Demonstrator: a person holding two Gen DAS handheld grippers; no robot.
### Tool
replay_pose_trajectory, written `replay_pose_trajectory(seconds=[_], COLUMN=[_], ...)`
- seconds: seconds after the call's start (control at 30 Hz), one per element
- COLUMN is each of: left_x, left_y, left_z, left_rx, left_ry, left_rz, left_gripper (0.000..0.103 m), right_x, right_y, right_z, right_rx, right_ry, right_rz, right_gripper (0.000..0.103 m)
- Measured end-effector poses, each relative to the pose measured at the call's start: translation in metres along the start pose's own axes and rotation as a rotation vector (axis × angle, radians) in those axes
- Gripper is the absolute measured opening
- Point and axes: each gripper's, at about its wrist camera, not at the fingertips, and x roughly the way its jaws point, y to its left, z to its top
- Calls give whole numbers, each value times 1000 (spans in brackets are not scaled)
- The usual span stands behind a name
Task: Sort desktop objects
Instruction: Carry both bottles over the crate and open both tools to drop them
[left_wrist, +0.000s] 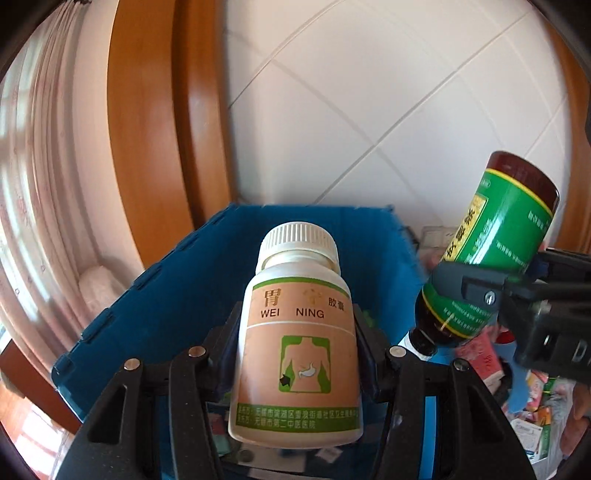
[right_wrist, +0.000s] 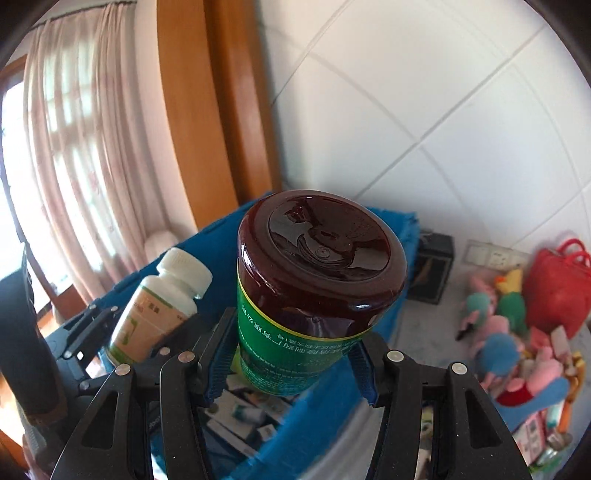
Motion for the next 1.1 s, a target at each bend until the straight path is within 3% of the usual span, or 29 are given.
replay_pose_trajectory(seconds=[0.23,0.37,0.57,1.0,1.1], left_x=[50,65,61,61,58], left_y=[45,61,66,69,70], left_z=[1,-2,1,-2,-2], left_rx=[3,-12,-19,-9,-8], left_ry=[122,163,158,182,170], left_rz=[1,-23,-9,20,35], left_gripper=[52,52,52,53,75], right_x=[70,88,103,112,111], right_y=[39,49,41,57,57], right_z=[6,8,0,-6,-6], right_rx=[-51,-64,-75,-198,-198], right_ry=[165,217,289,287,274], right_rz=[-23,-61,-143,-260,-273], right_gripper=[55,55,55,56,58])
